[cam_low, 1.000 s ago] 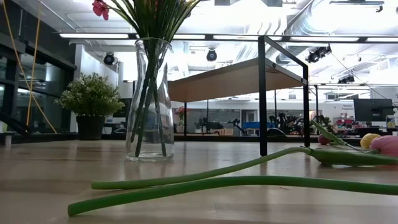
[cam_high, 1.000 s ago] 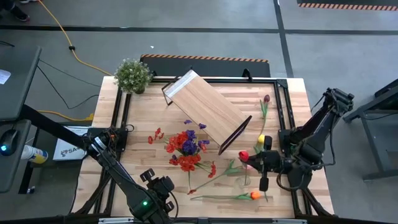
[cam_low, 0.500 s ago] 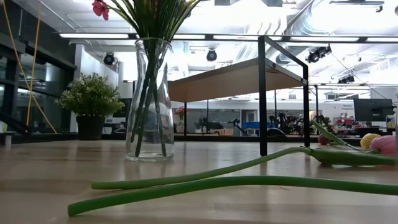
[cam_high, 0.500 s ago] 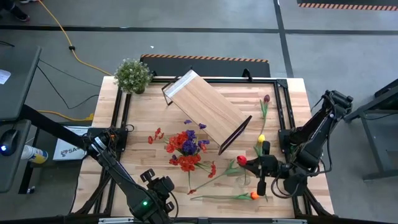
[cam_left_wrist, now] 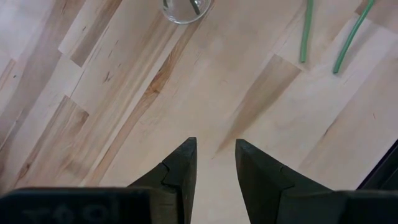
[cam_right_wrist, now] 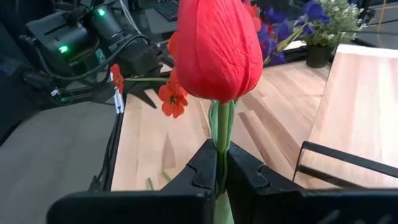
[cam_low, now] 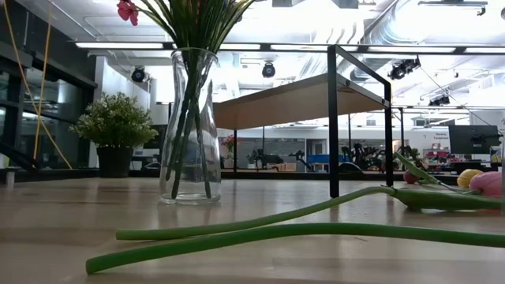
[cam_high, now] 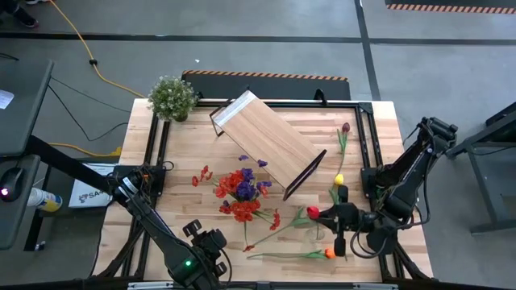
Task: Pick and place flowers into a vace then onto a shelf
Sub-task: Put the red tulip into the right transparent vase
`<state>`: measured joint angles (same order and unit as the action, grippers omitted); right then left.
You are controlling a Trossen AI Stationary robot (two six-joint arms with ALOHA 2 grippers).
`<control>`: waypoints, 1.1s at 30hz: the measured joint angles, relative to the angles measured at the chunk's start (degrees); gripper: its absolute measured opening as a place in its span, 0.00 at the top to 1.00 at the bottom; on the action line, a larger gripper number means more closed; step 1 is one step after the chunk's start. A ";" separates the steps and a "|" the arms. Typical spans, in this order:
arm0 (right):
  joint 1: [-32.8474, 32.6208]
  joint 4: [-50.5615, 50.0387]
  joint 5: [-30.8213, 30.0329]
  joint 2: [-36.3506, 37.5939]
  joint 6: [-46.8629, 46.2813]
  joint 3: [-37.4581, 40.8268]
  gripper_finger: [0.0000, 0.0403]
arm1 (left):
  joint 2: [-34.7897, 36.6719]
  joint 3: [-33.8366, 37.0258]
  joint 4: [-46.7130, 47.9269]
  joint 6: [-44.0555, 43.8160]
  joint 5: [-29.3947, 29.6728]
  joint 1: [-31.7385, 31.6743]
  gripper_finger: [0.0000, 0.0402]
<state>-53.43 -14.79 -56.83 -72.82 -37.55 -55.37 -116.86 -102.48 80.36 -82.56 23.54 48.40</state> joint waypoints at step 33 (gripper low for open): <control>0.20 -3.82 5.44 0.00 -4.99 0.00 0.95 | 0.00 0.00 -1.06 0.00 0.02 -0.01 0.64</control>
<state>-53.23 -18.61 -51.39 -72.82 -42.54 -55.37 -116.86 -102.48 79.31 -82.56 23.55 48.38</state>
